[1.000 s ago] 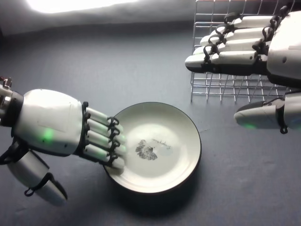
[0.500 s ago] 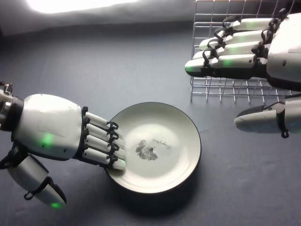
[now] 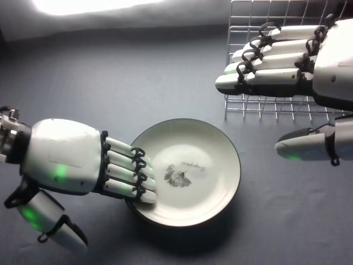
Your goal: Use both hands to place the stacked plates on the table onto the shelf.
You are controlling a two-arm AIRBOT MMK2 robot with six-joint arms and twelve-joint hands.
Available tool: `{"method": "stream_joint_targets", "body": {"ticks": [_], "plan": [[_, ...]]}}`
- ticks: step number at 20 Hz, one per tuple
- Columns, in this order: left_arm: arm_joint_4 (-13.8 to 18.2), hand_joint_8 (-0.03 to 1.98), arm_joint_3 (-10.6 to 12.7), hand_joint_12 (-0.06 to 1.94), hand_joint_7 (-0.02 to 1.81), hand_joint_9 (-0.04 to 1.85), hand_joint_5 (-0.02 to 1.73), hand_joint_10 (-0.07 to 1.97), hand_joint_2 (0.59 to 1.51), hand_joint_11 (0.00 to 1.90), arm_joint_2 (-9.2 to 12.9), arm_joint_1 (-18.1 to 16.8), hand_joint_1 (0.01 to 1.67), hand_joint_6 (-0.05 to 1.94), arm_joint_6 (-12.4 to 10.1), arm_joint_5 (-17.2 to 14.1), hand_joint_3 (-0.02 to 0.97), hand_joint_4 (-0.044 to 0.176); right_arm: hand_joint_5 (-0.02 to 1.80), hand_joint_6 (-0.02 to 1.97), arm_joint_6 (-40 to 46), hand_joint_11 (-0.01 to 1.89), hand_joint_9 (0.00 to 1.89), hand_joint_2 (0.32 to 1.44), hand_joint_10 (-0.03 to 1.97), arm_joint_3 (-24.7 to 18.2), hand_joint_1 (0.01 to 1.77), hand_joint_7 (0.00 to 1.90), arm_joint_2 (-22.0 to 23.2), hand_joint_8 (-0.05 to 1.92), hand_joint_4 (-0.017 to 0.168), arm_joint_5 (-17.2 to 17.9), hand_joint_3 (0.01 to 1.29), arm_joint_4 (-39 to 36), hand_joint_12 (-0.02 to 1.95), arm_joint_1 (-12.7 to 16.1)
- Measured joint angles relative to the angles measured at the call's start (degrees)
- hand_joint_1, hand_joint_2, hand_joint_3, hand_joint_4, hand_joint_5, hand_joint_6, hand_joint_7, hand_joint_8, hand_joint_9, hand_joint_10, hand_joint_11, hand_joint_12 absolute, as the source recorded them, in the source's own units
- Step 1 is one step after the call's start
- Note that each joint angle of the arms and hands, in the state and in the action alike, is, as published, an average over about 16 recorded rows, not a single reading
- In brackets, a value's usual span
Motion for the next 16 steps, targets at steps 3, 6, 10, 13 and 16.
{"method": "stream_joint_targets", "body": {"ticks": [3,6,10,13,16], "plan": [[-1.13,-0.01,-0.43,0.21,0.13,0.14,0.14,-0.01,1.188,0.08,-0.74,0.26,0.02,-0.02,0.09,0.64,0.003,-0.008,0.15,0.03,-0.03,0.02,0.17,1.33,0.01,0.0,0.18,0.19,0.01,0.02,0.003,0.31,0.02,-0.1,0.55,-0.23],[-2.16,-0.01,-0.84,0.21,0.12,0.14,0.14,-0.01,1.188,0.08,-1.61,0.31,0.02,-0.02,0.15,1.29,0.003,-0.008,0.16,0.03,-0.05,0.02,0.17,1.34,0.01,0.0,0.15,0.19,0.09,0.02,0.003,0.96,0.02,-0.26,0.58,-0.65],[-3.2,-0.01,-1.22,0.2,0.12,0.13,0.14,-0.01,1.188,0.08,-2.74,0.01,0.02,-0.02,0.17,2.04,0.003,-0.008,0.17,0.03,-0.06,0.02,0.18,1.34,0.01,0.0,0.19,0.2,0.53,0.02,0.004,2.41,0.02,-0.52,0.68,-1.9],[-3.56,-0.01,-1.4,0.2,0.12,0.13,0.14,-0.01,1.188,0.08,-3.52,-0.4,0.02,-0.02,0.17,2.48,0.003,-0.007,0.17,0.03,-0.06,0.02,0.17,1.32,0.01,0.0,0.28,0.18,1.1,0.02,0.004,3.92,0.02,-0.76,0.71,-3.51],[-3.7,-0.01,-1.47,0.2,0.11,0.13,0.14,0.0,1.189,0.09,-4.1,-0.81,0.02,-0.02,0.17,2.79,0.004,-0.007,0.16,0.03,-0.07,0.02,0.15,1.28,0.01,0.0,0.38,0.16,1.75,0.02,0.004,5.58,0.02,-1.01,0.7,-5.36]]}}
